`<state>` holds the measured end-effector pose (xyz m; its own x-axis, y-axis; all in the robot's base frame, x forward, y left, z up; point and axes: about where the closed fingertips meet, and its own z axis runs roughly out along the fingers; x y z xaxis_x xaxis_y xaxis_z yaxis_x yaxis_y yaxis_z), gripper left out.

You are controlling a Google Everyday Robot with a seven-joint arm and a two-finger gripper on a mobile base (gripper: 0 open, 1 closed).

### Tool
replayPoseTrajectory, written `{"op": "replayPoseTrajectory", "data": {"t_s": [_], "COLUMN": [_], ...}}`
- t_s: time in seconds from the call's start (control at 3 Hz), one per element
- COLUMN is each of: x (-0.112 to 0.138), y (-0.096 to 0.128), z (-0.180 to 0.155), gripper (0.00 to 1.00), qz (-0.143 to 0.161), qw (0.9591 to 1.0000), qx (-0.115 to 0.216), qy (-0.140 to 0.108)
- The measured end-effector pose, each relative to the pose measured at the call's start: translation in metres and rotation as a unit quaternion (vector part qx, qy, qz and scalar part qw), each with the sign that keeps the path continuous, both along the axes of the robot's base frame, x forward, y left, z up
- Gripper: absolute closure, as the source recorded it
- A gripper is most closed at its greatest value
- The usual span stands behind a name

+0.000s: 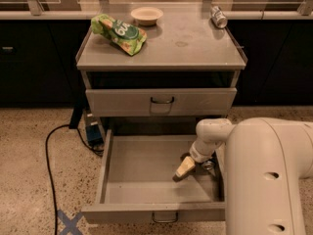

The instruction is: Pick pepsi can from middle drawer and place on counter

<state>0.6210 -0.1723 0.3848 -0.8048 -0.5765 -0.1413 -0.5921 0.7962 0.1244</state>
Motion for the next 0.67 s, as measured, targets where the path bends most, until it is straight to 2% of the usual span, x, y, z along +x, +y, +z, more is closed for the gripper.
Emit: {"op": "replayPoseTrajectory", "data": {"t_s": [0.67], "x": [0.0003], "y": [-0.0119], "z": [0.0165], "gripper": [0.00], "qz": [-0.017], "qw": [0.9997], "qx": [0.007], "qy": [-0.017]}}
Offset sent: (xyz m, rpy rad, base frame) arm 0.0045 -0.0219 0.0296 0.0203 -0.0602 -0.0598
